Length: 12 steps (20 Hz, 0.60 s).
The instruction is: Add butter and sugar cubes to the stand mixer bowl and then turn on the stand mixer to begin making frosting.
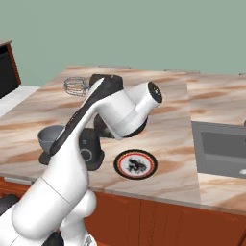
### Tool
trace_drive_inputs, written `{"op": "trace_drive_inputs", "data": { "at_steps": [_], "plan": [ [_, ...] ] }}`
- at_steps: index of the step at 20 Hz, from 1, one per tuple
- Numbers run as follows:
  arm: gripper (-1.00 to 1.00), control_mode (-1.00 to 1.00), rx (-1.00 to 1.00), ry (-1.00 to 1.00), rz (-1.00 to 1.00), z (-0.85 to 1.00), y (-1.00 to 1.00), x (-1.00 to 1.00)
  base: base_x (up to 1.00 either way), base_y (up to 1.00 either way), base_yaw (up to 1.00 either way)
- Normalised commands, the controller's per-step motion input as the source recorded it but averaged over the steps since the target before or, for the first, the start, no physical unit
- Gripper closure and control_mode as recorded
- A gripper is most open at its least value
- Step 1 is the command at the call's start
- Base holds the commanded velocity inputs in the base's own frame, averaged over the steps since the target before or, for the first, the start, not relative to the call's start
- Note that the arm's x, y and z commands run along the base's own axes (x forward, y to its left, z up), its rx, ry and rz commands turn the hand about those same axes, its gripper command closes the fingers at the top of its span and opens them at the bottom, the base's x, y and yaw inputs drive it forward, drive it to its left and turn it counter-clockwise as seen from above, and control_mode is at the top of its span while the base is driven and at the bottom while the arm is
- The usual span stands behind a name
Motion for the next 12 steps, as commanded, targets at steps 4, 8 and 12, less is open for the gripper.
{"op": "trace_drive_inputs", "data": {
  "at_steps": [4,8,12],
  "plan": [
    [-1.0,-1.0,0.19,-0.04,-0.05,0.11,-0.78,0.49,0.0,0.0,0.0],
    [-1.0,-1.0,0.21,-0.01,-0.04,0.01,-0.72,0.48,0.0,0.0,0.0],
    [-1.0,-1.0,0.23,0.0,-0.06,0.02,-0.33,0.45,0.0,0.0,0.0]
  ]
}}
